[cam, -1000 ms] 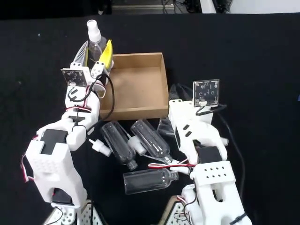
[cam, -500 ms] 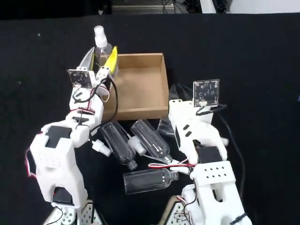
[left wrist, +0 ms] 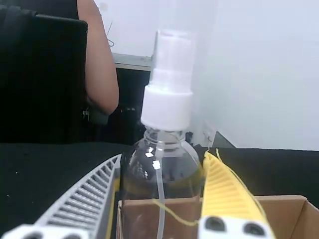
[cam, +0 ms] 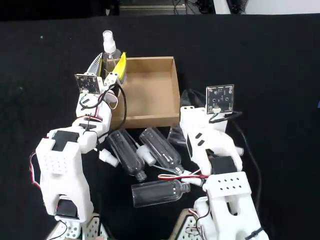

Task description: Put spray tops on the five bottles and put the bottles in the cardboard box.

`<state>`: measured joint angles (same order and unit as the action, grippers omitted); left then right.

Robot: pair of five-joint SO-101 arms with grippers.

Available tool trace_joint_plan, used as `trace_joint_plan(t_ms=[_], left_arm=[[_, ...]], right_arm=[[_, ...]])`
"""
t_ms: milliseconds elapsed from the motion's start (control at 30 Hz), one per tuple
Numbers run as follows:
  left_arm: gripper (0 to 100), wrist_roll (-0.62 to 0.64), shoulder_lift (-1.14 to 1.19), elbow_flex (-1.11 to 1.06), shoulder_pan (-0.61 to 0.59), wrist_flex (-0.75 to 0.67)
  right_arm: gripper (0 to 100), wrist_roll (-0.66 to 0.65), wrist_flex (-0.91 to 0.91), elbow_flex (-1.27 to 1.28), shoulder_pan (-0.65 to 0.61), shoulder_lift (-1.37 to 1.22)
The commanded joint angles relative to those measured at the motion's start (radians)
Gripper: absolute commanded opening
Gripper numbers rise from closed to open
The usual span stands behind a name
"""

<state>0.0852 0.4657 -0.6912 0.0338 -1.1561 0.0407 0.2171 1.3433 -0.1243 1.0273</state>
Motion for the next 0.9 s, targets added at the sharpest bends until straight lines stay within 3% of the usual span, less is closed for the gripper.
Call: trace_joint_plan(t_ms=[0, 500, 667, 867], left_arm=[[10, 0.000, -0.011, 0.038, 0.002, -0.005], [10, -0.002, 0.098, 0.070, 0.001, -0.014], [10, -0.002, 0.115, 0.045, -0.001, -0.103], [11, -0.003, 0.114, 0.044, -0.001, -0.103]], right_arm=[[1.1, 0.003, -0.023, -0.005, 0.025, 0.010], [1.1, 0.003, -0.023, -0.004, 0.025, 0.010], [1.1, 0.003, -0.023, -0.004, 0.025, 0.010], [1.1, 0.003, -0.025, -0.004, 0.025, 0.010]])
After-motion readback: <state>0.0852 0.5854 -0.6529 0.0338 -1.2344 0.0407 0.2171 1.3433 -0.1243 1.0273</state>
